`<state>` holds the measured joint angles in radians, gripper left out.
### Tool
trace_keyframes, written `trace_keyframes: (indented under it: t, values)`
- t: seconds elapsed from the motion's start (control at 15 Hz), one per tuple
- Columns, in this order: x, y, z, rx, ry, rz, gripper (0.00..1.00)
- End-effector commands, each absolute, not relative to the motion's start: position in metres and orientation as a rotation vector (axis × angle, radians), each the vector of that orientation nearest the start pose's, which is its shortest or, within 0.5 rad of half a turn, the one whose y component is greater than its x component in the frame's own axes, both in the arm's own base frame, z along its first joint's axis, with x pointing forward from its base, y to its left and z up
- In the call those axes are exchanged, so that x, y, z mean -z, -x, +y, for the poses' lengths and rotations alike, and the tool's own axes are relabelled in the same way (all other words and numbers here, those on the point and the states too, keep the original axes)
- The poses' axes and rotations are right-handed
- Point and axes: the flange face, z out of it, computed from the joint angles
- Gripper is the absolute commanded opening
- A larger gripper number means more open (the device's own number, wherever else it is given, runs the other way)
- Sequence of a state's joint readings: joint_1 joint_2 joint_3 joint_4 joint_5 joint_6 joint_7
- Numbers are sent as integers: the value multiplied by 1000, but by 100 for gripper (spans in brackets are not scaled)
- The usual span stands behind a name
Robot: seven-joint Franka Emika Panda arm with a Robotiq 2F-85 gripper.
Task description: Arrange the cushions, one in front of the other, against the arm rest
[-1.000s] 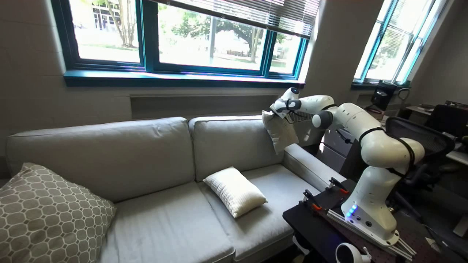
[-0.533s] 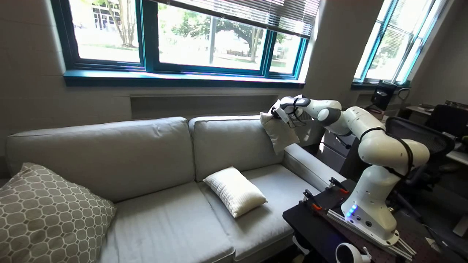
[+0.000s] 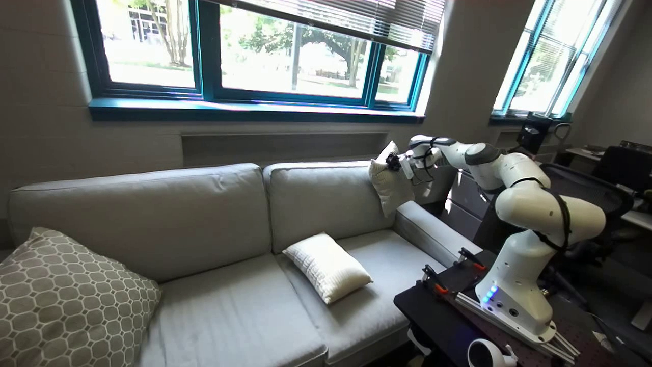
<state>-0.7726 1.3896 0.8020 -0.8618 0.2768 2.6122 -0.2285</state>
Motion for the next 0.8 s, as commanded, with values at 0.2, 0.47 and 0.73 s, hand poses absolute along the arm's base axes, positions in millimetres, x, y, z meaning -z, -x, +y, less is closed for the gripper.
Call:
trace_keyframes:
  t: [0.2, 0.47, 0.73]
  values:
    - [-140, -698, -323, 710, 2038, 740, 3]
    - [-93, -652, -293, 567, 1980, 699, 3]
    - [-26, -580, -260, 380, 1984, 757, 3]
